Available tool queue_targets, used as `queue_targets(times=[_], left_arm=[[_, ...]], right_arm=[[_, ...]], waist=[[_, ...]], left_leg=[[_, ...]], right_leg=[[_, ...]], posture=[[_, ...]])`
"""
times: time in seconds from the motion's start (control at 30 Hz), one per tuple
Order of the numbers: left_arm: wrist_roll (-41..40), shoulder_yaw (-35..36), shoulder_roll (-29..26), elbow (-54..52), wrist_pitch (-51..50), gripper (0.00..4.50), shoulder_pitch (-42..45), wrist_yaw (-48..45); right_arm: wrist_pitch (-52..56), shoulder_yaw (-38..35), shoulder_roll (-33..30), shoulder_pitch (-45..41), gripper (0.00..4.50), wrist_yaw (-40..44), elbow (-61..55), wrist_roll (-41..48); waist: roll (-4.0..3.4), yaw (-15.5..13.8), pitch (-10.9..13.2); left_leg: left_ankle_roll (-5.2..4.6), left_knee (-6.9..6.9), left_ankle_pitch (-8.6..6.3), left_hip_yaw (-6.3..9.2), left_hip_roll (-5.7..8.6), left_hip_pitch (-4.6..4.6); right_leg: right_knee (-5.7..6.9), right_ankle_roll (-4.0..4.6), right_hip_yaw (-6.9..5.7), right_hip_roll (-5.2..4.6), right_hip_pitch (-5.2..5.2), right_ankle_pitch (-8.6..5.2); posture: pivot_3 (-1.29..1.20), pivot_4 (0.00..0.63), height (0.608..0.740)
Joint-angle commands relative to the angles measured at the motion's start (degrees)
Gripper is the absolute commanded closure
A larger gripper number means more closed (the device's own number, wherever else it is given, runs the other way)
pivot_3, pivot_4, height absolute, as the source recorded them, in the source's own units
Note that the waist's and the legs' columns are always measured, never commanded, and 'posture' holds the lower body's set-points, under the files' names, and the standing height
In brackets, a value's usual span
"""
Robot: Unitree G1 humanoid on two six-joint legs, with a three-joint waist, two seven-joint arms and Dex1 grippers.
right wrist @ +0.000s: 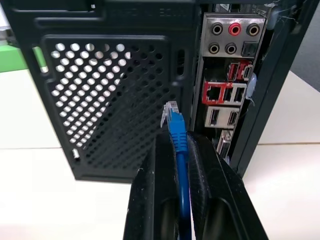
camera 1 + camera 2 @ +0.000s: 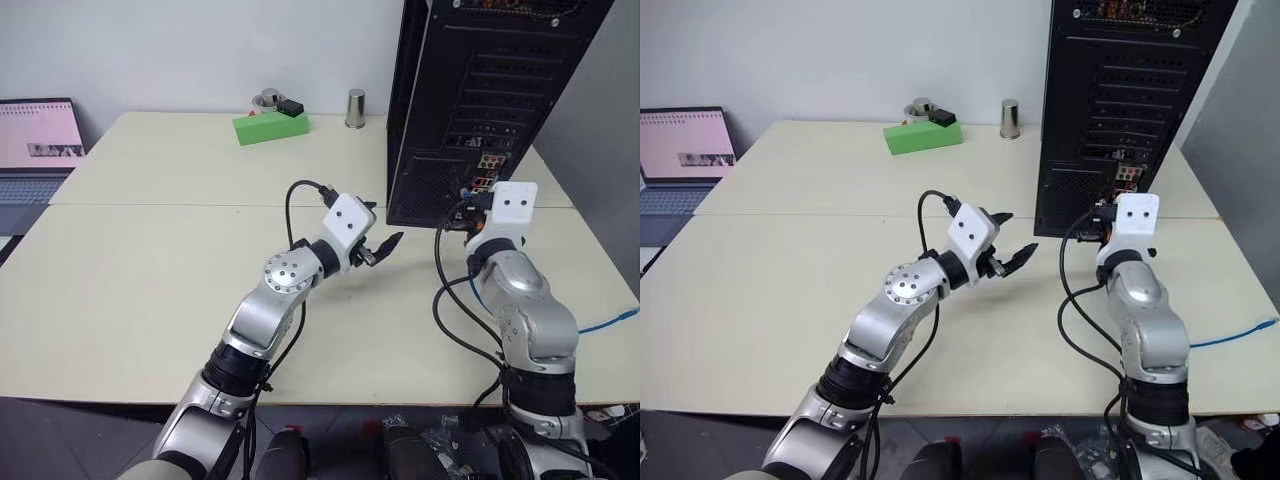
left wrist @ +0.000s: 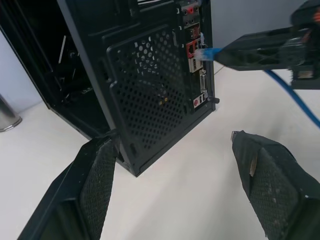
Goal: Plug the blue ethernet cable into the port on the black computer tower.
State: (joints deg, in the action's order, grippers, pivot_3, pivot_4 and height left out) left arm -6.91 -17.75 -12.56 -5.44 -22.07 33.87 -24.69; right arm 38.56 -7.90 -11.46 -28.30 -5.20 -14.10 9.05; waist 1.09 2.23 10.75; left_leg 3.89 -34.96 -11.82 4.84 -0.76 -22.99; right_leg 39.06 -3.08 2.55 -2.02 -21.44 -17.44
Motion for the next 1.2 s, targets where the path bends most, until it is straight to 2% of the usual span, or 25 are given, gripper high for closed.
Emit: queue_targets(times=[0.03, 0.2, 0.63, 0.8, 1.0, 1.2], left_arm=[[0.58, 0.58, 0.96, -3.22, -0.4, 0.73, 0.84, -0.13], [0.51, 0.9, 1.93, -4.74, -1.75, 0.73, 0.82, 0.01], [1.31, 0.87, 2.27, -5.35, -2.2, 0.73, 1.06, 0.03], [1.77, 0.85, 2.34, -5.2, -2.01, 0.73, 1.11, -0.04], [2.32, 0.78, 2.26, -5.47, -1.94, 0.73, 0.82, -0.21], [2.65, 0.84, 2.31, -4.9, -1.55, 0.73, 1.22, -0.57]], right_arm=[[-4.59, -1.06, -0.54, -3.8, 4.5, -0.6, 4.16, -1.84], [-5.83, -2.0, -0.64, -5.13, 4.5, -0.85, 7.61, -2.5], [-6.06, -3.82, -0.2, -4.81, 4.5, -2.96, 7.44, -3.29], [-4.17, -4.51, 0.07, -3.63, 4.5, -3.05, 5.34, -2.41], [1.22, -4.86, 0.52, 0.21, 4.5, -2.03, -2.79, -1.05], [2.69, -5.19, 1.54, 0.6, 4.5, -2.56, -4.32, -1.08]], waist=[[0.0, 0.02, 0.0], [0.0, -0.3, 0.0], [0.0, -0.36, 0.0], [0.0, -0.4, 0.0], [0.0, -0.6, 0.0], [-0.01, -0.11, 0.0]], left_leg=[[0.0, 0.0, 0.0, 0.0, 0.0, 0.0], [0.0, 0.0, 0.0, -0.02, 0.0, -0.01], [0.0, 0.0, 0.0, -0.02, 0.02, -0.01], [0.0, 0.0, 0.0, -0.02, 0.04, -0.02], [0.0, 0.0, 0.0, -0.01, 0.06, -0.07], [0.0, 0.02, 0.0, -0.02, 0.04, -0.01]], right_leg=[[0.0, 0.0, 0.0, 0.0, 0.0, 0.0], [-0.02, 0.0, 0.01, -0.02, 0.0, 0.0], [-0.02, 0.0, 0.02, -0.03, 0.0, 0.0], [-0.02, 0.0, 0.02, -0.05, 0.01, 0.0], [-0.06, 0.0, 0.0, -0.08, -0.01, 0.0], [-0.03, 0.0, 0.01, -0.05, 0.0, 0.0]], posture=[[0.0, 0.15, 0.74], [0.0, 0.15, 0.74], [0.0, 0.15, 0.74], [0.0, 0.15, 0.74], [0.0, 0.15, 0.74], [0.0, 0.15, 0.74]])
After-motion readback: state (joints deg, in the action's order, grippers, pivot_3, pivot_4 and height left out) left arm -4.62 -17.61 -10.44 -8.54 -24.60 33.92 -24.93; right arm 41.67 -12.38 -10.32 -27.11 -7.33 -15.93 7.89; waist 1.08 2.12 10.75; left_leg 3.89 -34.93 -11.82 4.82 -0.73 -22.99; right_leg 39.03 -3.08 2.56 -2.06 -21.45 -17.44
